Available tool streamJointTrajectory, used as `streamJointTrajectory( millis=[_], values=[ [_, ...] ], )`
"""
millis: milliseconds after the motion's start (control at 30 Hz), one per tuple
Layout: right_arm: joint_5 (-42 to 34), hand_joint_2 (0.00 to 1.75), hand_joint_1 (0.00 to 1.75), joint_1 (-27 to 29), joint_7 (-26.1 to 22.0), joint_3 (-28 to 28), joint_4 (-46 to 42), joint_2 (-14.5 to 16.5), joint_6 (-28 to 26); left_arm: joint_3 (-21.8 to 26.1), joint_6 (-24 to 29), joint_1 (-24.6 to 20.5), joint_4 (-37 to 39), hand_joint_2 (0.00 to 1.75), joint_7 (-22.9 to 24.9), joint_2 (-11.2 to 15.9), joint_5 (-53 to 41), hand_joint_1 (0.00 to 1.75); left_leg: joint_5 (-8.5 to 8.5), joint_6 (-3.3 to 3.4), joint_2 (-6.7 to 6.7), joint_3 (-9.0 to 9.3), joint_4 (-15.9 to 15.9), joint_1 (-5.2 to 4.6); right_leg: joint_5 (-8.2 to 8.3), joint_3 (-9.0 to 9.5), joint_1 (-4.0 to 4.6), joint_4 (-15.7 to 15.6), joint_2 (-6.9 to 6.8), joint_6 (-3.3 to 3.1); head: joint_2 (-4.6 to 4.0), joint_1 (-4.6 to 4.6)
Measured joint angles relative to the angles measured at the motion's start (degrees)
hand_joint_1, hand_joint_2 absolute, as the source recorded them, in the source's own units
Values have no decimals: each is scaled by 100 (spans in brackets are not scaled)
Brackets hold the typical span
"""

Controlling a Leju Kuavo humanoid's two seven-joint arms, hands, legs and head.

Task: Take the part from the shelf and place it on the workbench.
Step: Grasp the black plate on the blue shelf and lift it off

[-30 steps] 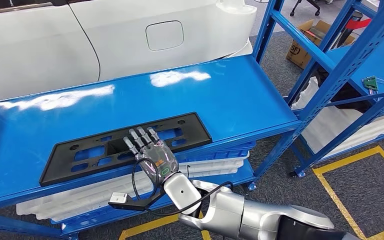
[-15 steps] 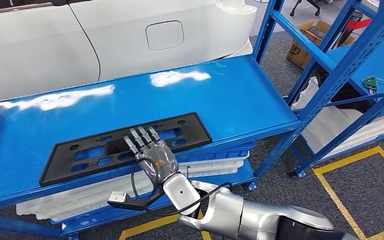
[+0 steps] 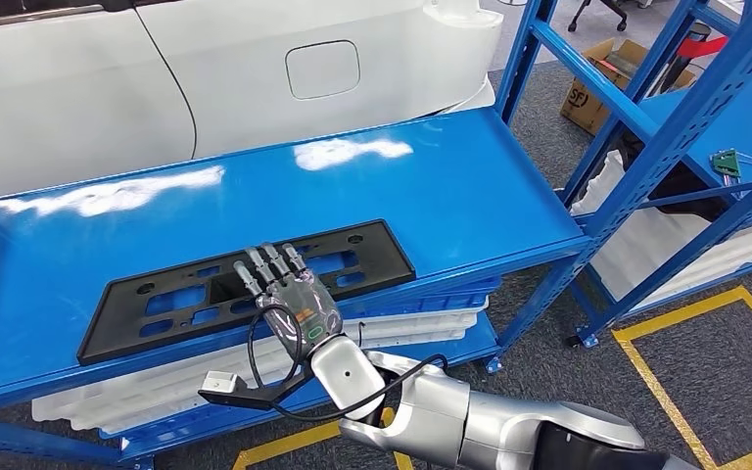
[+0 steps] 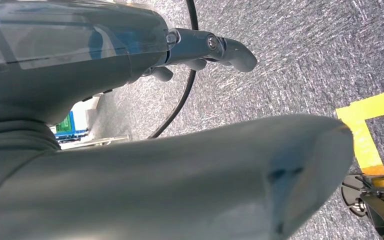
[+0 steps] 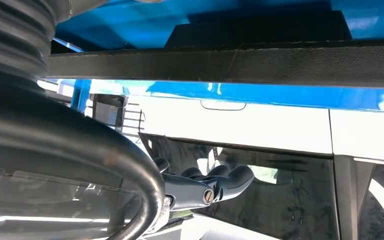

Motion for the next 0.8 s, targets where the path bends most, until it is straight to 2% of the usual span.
streamJointTrajectory(
  millis=[433, 800],
  values=[
    [-6, 175, 0, -13, -34, 0, 4, 78, 76, 0, -5, 1, 0, 0, 0, -4, 2, 0, 0, 0, 0, 0, 0, 0, 0, 0, 0, 0, 0, 0, 0, 0],
    [9, 175, 0, -122, 122, -47, 167, 222, 104, -8, -39, 1, 0, 0, 0, -20, -19, 0, 1, -1, 0, 0, 0, 0, 0, 0, 0, 0, 0, 0, 0, 0]
  ],
)
